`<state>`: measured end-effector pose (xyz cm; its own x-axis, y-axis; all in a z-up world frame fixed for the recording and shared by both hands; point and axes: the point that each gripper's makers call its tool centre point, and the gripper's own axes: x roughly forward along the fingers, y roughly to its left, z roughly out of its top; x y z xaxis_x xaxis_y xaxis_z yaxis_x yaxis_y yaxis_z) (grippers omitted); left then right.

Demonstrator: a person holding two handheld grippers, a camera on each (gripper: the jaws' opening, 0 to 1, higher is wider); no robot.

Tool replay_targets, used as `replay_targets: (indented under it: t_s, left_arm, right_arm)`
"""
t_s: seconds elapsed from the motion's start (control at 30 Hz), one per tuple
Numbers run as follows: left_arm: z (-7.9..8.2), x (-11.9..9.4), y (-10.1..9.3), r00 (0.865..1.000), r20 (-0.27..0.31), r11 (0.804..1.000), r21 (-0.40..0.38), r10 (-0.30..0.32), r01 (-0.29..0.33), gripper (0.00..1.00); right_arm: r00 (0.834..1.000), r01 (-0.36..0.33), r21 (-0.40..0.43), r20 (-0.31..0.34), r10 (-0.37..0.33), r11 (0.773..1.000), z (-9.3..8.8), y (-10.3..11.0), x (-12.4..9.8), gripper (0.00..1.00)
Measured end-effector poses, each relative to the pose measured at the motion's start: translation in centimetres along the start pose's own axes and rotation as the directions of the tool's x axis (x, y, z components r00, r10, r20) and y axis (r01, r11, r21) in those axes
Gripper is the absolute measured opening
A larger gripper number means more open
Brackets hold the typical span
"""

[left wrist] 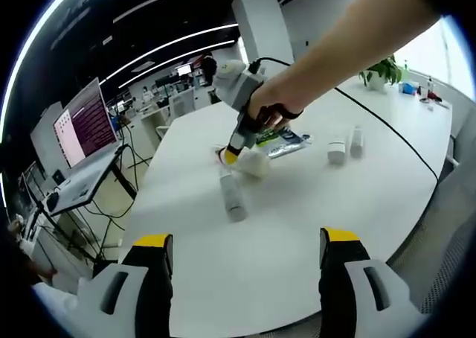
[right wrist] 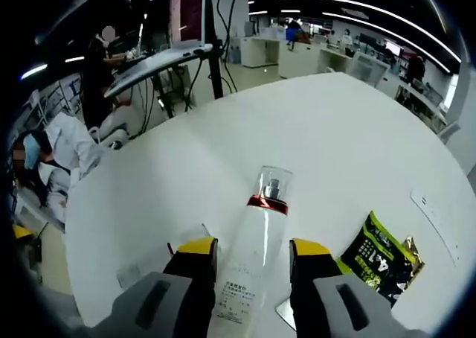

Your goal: Arrange the skincare products in the storage area until every visible bottle or jar stands upright without overlapping.

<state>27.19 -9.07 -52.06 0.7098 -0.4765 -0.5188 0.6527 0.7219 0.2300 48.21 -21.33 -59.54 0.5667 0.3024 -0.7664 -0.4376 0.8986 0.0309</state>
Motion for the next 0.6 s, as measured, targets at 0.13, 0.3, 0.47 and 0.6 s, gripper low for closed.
replay_targets:
  t_s: [0.13, 0.3, 0.47, 0.6]
  left_arm:
    - [0.1, -0.2, 0.1, 1.0, -0.001, 1.0, -0.001, 0.007, -0.007, 0.79]
    - [0.3, -0.4, 0.1, 1.0, 0.001, 1.0, -0.003, 0.012, -0.012, 0.78]
    - [0.4, -0.4, 0.0, 1.0, 0.001, 1.0, -0.002, 0.015, -0.015, 0.78]
    - [0.4, -0.5, 0.1, 1.0, 0.0, 1.0, -0.002, 0.017, -0.017, 0.77]
  right_arm:
    - [1.0, 0.027, -0.02, -0.007, -0.027, 0.999, -0.1, -0.5, 1.2, 0.36]
    - [0.998, 0.056, -0.055, -0.009, -0.056, 0.997, 0.2, -1.0, 1.8, 0.35]
    - [0.998, 0.056, -0.065, -0.036, -0.058, 0.996, -0.4, -0.7, 2.1, 0.27]
    - [0.996, 0.058, -0.174, -0.06, -0.069, 0.983, -0.5, -0.5, 3.3, 0.24]
